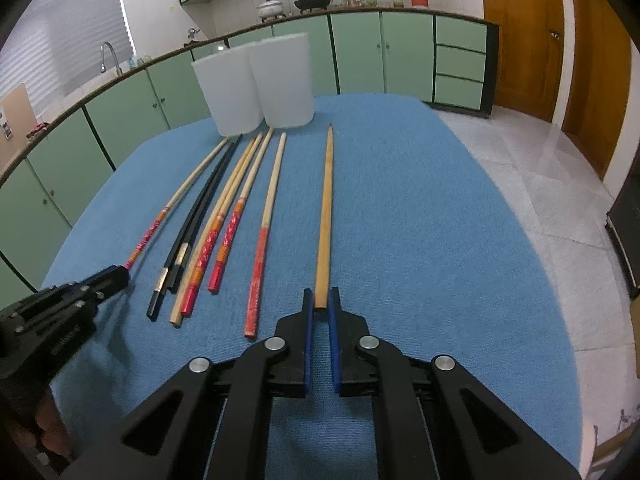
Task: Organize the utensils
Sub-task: 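Grasp a red-patterned chopstick with the left tool while the right tool grasps a wooden chopstick, then lift both chopsticks upright and lower them into the utensil holder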
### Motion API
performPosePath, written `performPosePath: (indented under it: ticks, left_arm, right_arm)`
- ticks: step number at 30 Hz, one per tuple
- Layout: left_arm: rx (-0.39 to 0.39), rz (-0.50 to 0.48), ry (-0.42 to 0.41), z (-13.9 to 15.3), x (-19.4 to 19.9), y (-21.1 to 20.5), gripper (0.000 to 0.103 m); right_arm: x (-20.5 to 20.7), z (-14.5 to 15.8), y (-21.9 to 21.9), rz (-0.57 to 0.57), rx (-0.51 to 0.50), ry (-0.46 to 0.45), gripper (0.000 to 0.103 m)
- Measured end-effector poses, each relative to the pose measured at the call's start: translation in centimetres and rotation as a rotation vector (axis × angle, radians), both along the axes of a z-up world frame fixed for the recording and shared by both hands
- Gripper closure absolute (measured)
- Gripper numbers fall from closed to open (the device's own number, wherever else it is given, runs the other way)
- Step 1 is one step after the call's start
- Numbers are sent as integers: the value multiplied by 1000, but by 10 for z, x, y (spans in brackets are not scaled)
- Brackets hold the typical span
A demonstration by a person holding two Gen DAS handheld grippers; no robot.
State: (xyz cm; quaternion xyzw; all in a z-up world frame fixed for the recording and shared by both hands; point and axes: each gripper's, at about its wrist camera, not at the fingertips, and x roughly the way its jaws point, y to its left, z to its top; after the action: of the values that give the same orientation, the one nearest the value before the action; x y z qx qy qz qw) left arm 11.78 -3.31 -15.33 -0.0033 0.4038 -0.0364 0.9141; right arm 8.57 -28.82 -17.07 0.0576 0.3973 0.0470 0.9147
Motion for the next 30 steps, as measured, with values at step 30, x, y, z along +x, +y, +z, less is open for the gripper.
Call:
performPosePath:
  ticks: [30]
  left_arm:
    - [-96,-38,-329,168,38,12,98]
  right_arm:
    - [41,175,-40,80,44,-281,96]
